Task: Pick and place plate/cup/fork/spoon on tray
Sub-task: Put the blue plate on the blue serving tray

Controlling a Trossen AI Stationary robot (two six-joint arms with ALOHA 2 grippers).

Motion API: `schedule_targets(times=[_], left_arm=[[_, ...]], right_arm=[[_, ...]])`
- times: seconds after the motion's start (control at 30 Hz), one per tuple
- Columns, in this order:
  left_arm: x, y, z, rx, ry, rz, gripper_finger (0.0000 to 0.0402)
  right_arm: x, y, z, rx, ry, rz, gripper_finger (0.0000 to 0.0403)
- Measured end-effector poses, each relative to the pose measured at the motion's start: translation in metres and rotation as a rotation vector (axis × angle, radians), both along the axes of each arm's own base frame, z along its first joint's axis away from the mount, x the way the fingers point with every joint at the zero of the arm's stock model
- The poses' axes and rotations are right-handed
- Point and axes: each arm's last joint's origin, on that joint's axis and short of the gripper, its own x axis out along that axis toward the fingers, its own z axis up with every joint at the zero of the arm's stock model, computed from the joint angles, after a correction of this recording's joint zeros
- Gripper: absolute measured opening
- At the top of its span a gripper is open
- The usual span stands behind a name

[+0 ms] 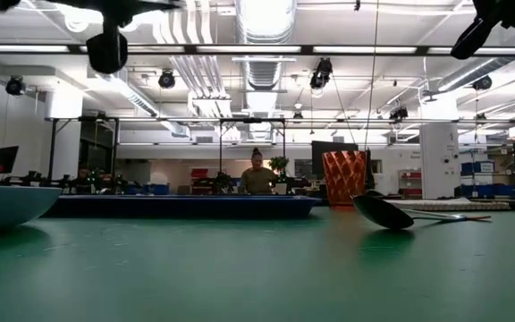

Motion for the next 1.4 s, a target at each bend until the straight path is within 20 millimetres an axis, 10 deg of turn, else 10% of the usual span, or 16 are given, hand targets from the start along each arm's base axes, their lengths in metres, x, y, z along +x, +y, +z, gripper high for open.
schedule_targets(times=[0.3,0.6,1.0,1.4], left_arm=[[0.051,-0.043,-0.014,-0.396,0.641,-0.006,0.0],[0.056,-0.081,-0.047,-0.689,1.4,0.05,0.0],[0.068,-0.101,-0.063,-0.709,1.281,0.015,0.0004],[0.074,-0.109,-0.09,-0.634,1.341,-0.009,0.012]], right_arm=[[-0.001,0.002,0.002,0.007,-0.009,0.075,0.0009],[-0.001,0.002,0.002,0.006,-0.009,0.073,0.0009],[-0.001,0.001,0.002,-0.035,-0.014,0.028,0.0009],[-0.001,0.001,0.002,-0.035,-0.014,0.029,0.0009]])
